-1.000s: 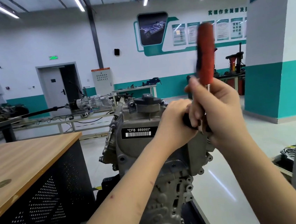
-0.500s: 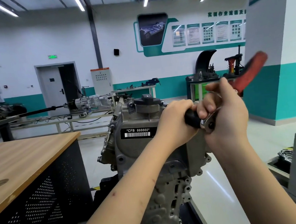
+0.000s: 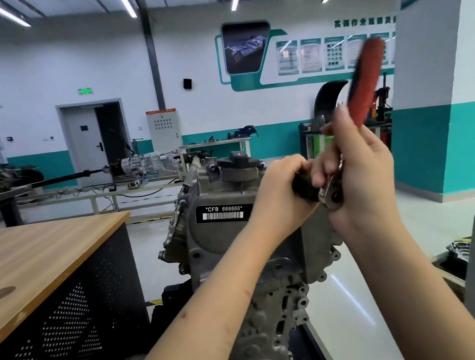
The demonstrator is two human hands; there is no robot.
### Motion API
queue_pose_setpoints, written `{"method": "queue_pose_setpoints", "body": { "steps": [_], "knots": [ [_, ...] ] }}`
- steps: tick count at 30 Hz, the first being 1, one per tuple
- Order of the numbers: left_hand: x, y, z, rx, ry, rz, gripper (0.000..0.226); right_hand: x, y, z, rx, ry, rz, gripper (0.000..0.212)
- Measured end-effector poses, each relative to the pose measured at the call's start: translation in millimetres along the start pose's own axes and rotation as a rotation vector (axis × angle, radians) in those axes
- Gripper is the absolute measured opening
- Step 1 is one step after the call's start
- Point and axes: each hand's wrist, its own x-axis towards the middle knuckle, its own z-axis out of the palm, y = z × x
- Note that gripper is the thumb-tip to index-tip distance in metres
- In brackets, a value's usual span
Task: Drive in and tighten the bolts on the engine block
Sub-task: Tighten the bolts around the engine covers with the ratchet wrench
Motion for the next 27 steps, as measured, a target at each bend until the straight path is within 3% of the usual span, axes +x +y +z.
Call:
{"method": "queue_pose_setpoints", "body": {
  "steps": [2,4,9,12,14,16,18,21,27],
  "knots": [
    [-4.0,-1.0,8.1,-0.073,0.100,-0.037,0.008,-0.6,1.5,1.4,0.128,0.130,0.011,0.032],
    [-3.9,0.8,11.9,-0.071,0.127,-0.061,0.017,-1.1,2.9,2.3,0.214,0.207,0.024,0.034],
    [5.7,-2.7,0.9,0.183,-0.082,0.007,0.008,-0.9,4.2,-1.4,0.126,0.178,0.049,0.036],
    [9.3,-1.8,-6.8,0.273,-0.205,0.030,0.019,1.1,2.7,-2.2,-0.079,0.018,0.009,0.032],
    [11.5,0.7,-12.0,0.295,-0.259,0.031,0.033,4.0,-0.7,-2.5,-0.249,-0.198,-0.012,0.027],
    [14.8,2.9,-17.0,0.369,-0.390,0.045,0.043,7.7,-5.3,-2.9,-0.410,-0.411,0.016,0.022],
    [17.0,4.0,-19.7,0.476,-0.528,0.054,0.043,8.6,-7.5,-2.9,-0.493,-0.516,0.054,0.022],
    [17.9,0.7,-18.9,0.419,-0.499,0.040,0.041,3.5,-5.1,-2.8,-0.288,-0.395,0.086,0.024],
    [4.2,-4.3,-2.2,0.123,-0.129,0.040,0.010,-3.5,1.7,-2.3,0.058,-0.024,0.039,0.039]
  ]
}}
